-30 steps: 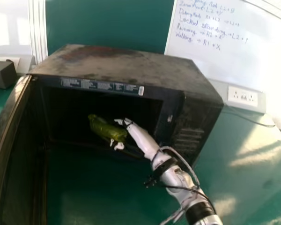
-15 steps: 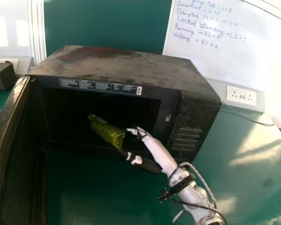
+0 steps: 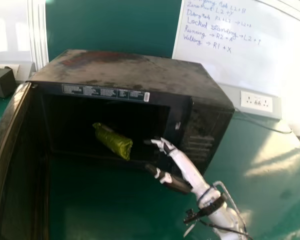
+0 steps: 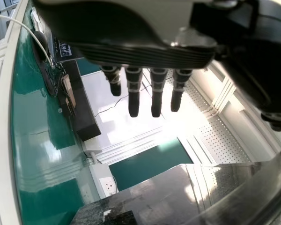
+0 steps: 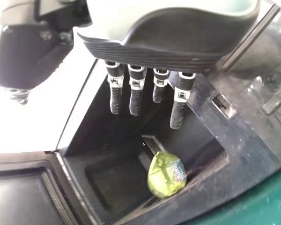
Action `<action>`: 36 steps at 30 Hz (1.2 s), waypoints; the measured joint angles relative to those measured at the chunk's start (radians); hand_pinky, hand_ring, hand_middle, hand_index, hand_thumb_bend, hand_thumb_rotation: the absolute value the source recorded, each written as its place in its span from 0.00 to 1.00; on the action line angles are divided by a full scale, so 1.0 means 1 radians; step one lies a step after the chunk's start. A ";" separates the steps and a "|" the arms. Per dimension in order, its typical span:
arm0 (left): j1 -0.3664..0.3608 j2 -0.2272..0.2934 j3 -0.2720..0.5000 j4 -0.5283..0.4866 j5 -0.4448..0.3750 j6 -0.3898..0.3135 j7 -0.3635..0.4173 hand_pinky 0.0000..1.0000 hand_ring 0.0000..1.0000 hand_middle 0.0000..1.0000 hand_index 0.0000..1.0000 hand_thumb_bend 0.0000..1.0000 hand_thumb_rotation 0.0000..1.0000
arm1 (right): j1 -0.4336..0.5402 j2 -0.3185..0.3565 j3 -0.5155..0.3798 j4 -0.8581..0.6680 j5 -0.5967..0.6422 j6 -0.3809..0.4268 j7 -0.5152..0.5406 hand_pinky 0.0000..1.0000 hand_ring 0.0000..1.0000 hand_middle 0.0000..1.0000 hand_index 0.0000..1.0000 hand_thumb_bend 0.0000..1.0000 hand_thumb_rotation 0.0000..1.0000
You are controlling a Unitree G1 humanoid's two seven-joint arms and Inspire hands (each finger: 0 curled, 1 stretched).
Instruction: Put biscuit inside oven
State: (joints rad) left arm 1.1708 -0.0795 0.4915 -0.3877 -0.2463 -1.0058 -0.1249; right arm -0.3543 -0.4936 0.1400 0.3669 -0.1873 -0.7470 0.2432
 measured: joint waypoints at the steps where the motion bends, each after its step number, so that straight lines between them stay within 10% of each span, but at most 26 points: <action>1: -0.001 0.000 0.001 0.000 0.000 0.000 0.000 0.92 0.86 0.92 0.95 0.77 0.84 | 0.014 -0.006 -0.005 -0.013 0.006 0.001 0.010 0.76 0.87 0.90 0.87 0.90 0.46; 17: -0.023 0.004 0.034 0.006 0.002 -0.003 -0.004 0.84 0.90 0.94 0.95 0.76 0.96 | 0.182 -0.022 -0.110 -0.088 0.217 0.046 0.162 0.74 0.86 0.89 0.87 0.95 0.51; 25: -0.043 0.008 0.043 0.010 0.004 -0.005 -0.014 0.97 0.98 1.00 1.00 0.65 1.00 | 0.258 -0.023 -0.162 -0.132 0.484 0.217 0.368 0.74 0.87 0.89 0.87 0.96 0.51; 36: -0.111 0.010 0.154 0.059 0.122 -0.079 -0.008 1.00 1.00 1.00 1.00 0.82 1.00 | 0.279 -0.033 -0.308 -0.116 0.635 0.483 0.498 0.64 0.80 0.84 0.81 0.97 0.49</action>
State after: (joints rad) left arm 1.0603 -0.0698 0.6459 -0.3286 -0.1239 -1.0847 -0.1324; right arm -0.0757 -0.5263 -0.1679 0.2512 0.4475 -0.2643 0.7408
